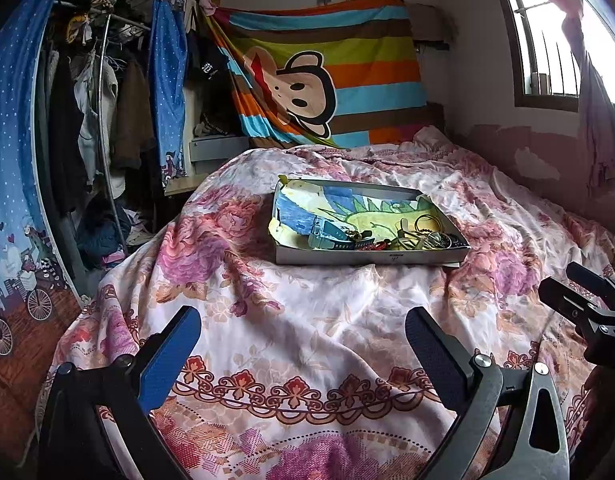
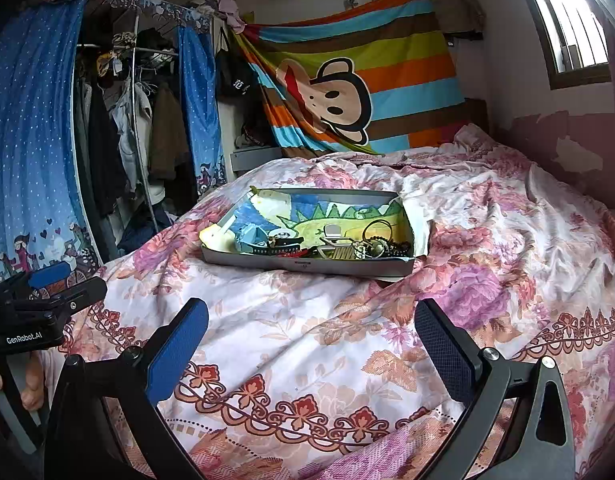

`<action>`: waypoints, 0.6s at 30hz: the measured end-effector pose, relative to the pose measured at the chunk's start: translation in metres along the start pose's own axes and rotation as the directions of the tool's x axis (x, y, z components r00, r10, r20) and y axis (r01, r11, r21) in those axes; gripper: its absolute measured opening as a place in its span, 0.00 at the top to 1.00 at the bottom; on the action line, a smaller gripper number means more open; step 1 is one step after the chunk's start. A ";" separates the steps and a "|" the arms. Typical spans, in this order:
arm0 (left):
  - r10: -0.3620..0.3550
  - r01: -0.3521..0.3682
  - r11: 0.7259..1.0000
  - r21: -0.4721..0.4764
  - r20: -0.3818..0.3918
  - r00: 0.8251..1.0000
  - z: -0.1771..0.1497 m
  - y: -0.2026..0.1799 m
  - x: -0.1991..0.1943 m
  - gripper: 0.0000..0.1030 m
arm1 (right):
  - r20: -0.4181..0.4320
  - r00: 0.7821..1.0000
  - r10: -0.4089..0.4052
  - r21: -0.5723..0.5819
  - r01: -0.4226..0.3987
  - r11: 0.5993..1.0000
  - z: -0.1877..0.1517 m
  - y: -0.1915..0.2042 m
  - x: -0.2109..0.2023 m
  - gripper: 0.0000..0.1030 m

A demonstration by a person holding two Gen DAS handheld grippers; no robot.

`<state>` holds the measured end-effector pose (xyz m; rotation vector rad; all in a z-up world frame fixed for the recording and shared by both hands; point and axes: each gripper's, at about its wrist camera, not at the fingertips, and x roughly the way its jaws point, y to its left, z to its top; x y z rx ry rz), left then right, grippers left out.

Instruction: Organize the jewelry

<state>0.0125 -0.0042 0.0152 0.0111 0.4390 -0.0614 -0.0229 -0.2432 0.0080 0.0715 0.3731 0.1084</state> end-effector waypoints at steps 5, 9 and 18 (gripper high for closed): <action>0.001 -0.001 1.000 0.001 0.000 1.000 0.000 0.000 0.000 0.00 | 0.000 1.000 -0.001 0.000 0.001 1.000 0.000 0.000 0.000 0.02; 0.001 -0.001 1.000 0.001 -0.001 1.000 0.000 0.000 0.000 0.00 | -0.001 1.000 0.000 -0.001 0.000 1.000 0.000 0.001 0.000 0.02; 0.002 -0.002 1.000 0.002 -0.001 1.000 0.000 -0.001 0.000 0.00 | -0.001 1.000 0.000 0.000 0.000 1.000 0.000 0.001 0.001 0.02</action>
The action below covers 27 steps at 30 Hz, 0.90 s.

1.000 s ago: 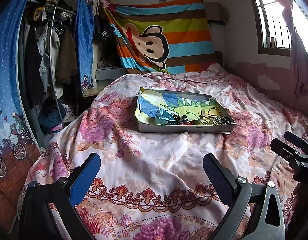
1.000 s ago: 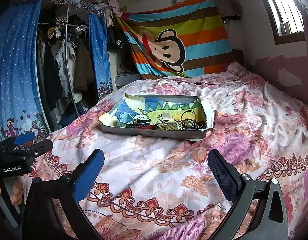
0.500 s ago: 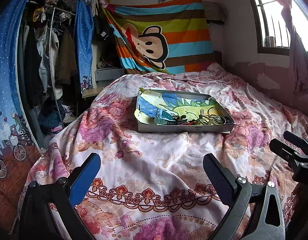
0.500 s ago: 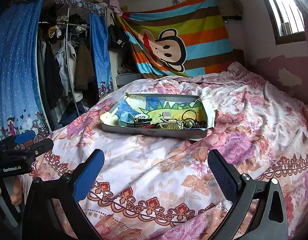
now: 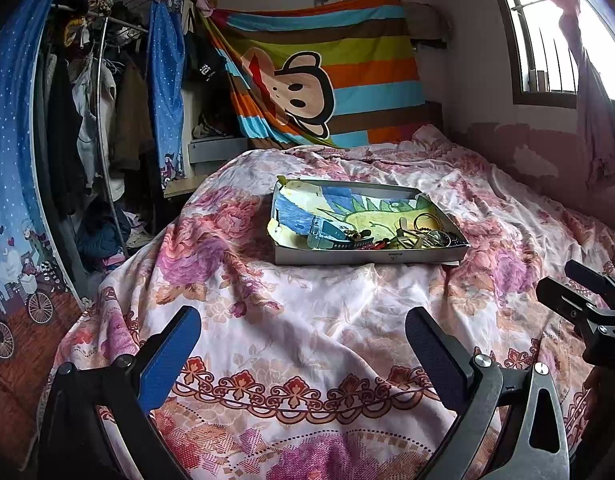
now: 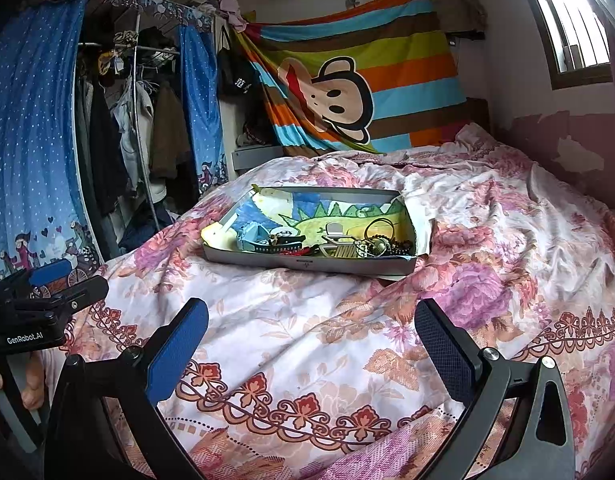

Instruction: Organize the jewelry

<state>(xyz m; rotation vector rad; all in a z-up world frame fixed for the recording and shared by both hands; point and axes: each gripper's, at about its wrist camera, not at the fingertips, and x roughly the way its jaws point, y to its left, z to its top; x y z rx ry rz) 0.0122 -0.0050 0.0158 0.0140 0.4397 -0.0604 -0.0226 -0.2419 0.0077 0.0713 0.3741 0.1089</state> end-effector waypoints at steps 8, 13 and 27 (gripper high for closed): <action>0.000 0.000 1.000 0.003 0.000 1.000 0.000 0.000 0.000 0.00 | -0.001 1.000 0.000 -0.001 0.000 1.000 0.001 0.000 0.000 0.02; 0.000 0.000 1.000 0.003 -0.001 1.000 0.000 -0.001 0.000 0.00 | -0.005 1.000 0.001 -0.004 -0.001 1.000 -0.003 0.004 0.000 0.02; 0.001 -0.001 1.000 0.005 -0.001 1.000 -0.001 -0.001 0.000 0.00 | -0.006 1.000 0.001 -0.003 -0.001 1.000 -0.003 0.005 0.000 0.02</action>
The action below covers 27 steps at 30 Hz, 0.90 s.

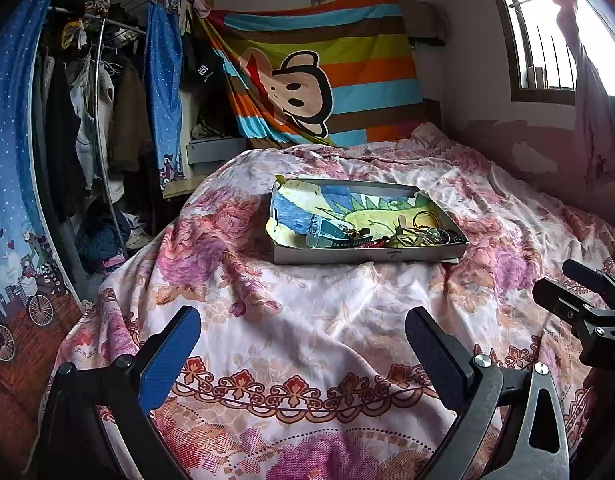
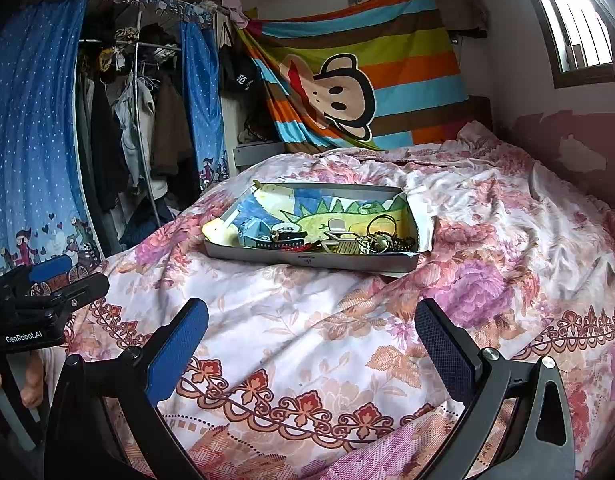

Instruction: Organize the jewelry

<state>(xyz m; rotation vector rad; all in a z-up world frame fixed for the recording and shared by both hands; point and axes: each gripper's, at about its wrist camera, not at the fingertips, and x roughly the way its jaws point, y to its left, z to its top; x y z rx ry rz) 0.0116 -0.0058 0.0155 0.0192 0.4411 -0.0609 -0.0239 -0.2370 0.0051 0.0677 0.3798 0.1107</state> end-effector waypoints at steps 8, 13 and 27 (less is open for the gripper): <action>0.000 0.000 1.000 0.001 0.000 1.000 0.000 0.000 0.000 0.00 | -0.001 1.000 0.000 -0.001 0.000 1.000 0.000 0.000 0.000 0.02; 0.000 0.000 1.000 0.001 -0.001 1.000 0.000 0.000 0.000 0.00 | -0.001 1.000 0.000 0.000 0.000 1.000 0.001 0.000 0.000 0.02; 0.000 0.000 1.000 0.003 -0.001 1.000 0.001 -0.001 0.000 0.00 | -0.002 1.000 0.000 -0.001 0.000 1.000 0.002 0.000 0.000 0.02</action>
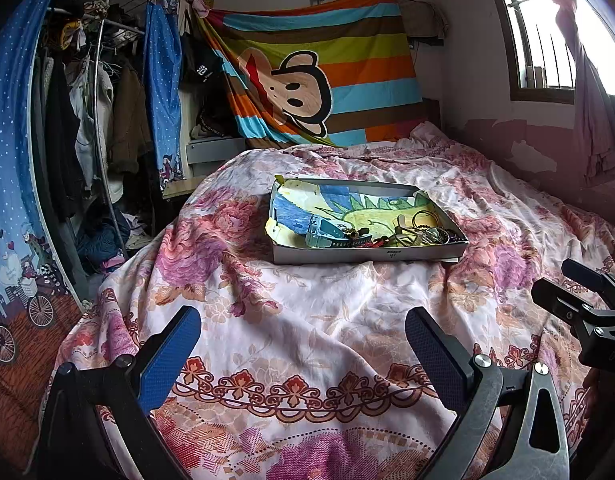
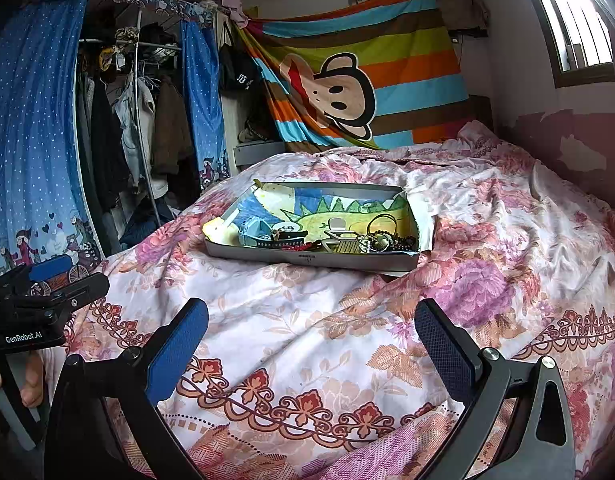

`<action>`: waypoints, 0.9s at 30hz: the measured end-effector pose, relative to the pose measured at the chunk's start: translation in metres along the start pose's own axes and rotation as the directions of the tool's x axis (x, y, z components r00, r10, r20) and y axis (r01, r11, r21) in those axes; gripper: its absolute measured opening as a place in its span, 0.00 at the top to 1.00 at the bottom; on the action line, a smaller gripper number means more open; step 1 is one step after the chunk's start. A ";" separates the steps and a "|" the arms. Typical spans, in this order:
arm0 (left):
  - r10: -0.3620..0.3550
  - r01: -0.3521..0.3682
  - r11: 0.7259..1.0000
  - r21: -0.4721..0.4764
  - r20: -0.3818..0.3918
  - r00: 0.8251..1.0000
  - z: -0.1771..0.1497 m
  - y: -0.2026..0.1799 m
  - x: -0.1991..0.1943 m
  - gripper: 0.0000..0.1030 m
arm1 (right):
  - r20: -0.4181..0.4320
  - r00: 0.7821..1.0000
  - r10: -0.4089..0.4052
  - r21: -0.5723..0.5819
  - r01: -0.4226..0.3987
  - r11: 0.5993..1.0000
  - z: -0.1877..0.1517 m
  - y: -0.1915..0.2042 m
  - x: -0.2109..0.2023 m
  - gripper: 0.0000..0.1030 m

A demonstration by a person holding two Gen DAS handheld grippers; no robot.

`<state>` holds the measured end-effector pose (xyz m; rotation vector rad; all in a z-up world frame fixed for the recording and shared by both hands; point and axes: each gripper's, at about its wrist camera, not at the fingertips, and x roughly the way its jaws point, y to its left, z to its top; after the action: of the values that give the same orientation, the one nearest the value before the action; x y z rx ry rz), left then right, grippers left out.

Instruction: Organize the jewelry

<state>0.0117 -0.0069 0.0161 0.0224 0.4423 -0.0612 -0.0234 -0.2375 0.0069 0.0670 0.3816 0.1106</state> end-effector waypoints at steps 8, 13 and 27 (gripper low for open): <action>-0.010 0.010 1.000 0.010 -0.012 1.000 -0.001 -0.001 0.001 0.00 | 0.000 1.000 0.000 0.000 0.000 1.000 0.000 0.001 0.000 0.02; -0.006 0.006 0.999 0.032 -0.002 1.000 -0.003 -0.004 -0.002 0.00 | -0.001 1.000 0.000 0.000 0.000 1.000 0.000 0.000 0.000 0.02; 0.004 -0.005 0.999 0.054 0.010 1.000 0.001 -0.006 -0.005 0.00 | -0.002 1.000 0.000 0.000 0.000 1.000 0.000 0.001 0.000 0.02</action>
<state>0.0067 -0.0128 0.0188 0.0760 0.4307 -0.0689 -0.0232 -0.2366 0.0067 0.0670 0.3831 0.1105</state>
